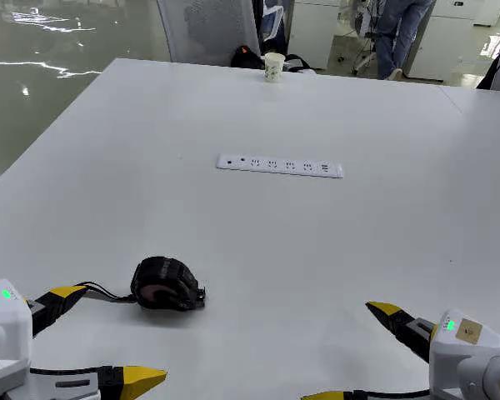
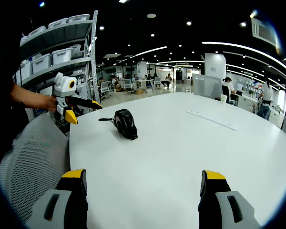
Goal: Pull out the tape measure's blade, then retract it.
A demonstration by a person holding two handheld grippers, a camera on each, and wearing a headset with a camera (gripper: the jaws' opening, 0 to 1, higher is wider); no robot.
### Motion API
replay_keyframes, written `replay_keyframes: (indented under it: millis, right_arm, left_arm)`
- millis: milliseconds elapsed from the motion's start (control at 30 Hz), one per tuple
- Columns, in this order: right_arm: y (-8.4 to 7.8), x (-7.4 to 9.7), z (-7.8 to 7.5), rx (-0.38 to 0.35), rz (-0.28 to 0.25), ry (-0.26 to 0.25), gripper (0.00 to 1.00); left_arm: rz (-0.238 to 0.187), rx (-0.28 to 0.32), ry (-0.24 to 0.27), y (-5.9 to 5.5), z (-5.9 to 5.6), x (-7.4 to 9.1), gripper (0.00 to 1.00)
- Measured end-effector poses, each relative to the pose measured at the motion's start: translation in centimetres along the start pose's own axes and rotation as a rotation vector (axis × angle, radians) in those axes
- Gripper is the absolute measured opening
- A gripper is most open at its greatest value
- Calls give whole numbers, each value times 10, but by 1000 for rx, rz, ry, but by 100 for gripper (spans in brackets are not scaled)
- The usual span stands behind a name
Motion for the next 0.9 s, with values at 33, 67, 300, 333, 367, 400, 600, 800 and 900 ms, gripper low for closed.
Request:
replay_keyframes:
  millis: [33, 67, 300, 333, 367, 400, 600, 800, 900]
  right_arm:
    - [0, 0, 0, -2, -1, -1, 99]
    - [0, 1, 0, -3, -1, -3, 99]
    - [1, 2, -2, -10, -7, -8, 99]
    - [1, 2, -2, -9, -6, -10, 99]
    - [1, 2, -2, -9, -6, -11, 99]
    - [1, 2, -2, -9, -7, -10, 99]
    - [1, 4, -2, -14, -9, -12, 99]
    - [0, 5, -2, -23, -11, -11, 99]
    - [1, 5, -3, -27, -14, -13, 99]
  left_arm:
    - [5, -1, -3, -1, 0, 0, 99]
    - [6, 2, -7, -1, -1, 0, 99]
    - [12, 16, -20, -1, -2, 1, 99]
    - [14, 17, -18, -1, -2, 1, 99]
    - [14, 13, -14, -1, -1, 1, 99]
    - [16, 25, -22, -2, -2, 2, 99]
    - [22, 22, -17, -3, -2, 3, 99]
    - [20, 9, -13, -3, 0, 3, 99]
    - [15, 4, -8, -2, 1, 3, 99]
Point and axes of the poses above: the centre of the closed fingertips' face, and the gripper's own axes: x roughly backward along the fingers, z roughly to its left, y roughly out of its top, the point moved 7 cm from there along x, roughly backward along the fingers
